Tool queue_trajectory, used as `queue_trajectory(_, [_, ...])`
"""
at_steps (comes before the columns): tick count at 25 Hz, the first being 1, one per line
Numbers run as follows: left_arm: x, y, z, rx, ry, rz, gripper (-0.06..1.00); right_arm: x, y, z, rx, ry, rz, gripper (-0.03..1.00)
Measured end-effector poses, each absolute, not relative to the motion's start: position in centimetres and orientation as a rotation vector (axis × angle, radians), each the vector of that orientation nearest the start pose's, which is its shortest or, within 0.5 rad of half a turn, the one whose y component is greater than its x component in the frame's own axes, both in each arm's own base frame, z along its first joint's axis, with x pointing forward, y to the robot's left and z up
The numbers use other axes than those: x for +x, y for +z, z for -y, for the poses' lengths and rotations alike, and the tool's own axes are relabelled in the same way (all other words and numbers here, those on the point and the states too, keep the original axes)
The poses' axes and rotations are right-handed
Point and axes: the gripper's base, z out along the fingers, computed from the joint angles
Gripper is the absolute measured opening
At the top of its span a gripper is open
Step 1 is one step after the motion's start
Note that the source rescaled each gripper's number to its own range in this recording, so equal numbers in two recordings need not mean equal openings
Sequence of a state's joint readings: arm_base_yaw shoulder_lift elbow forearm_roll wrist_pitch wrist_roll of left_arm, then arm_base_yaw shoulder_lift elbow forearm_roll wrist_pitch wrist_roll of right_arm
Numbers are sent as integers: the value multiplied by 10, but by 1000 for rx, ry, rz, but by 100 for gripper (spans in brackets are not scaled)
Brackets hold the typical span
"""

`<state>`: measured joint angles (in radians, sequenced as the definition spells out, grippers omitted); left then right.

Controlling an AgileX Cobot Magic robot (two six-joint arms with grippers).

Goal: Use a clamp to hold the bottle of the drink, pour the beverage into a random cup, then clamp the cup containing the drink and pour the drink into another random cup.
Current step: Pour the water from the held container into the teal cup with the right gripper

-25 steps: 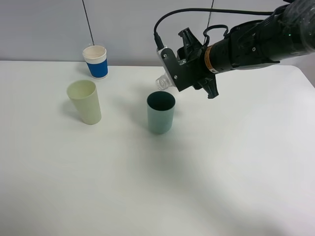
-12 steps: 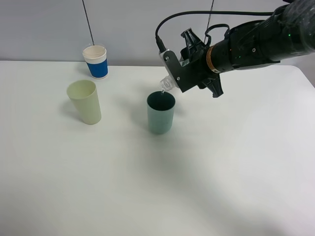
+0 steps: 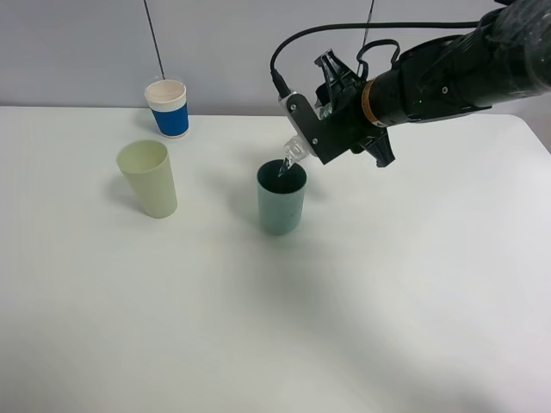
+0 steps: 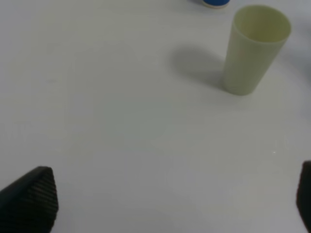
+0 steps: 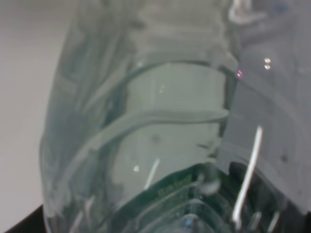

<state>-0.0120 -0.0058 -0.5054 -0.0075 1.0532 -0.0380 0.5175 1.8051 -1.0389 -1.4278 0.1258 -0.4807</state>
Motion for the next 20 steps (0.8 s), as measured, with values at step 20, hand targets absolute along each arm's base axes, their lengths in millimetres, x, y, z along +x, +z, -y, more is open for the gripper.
queue_trajectory(20, [-6,279,1,-26,-41,-2026,100,337,191,-180,-2269,-877,-839,5])
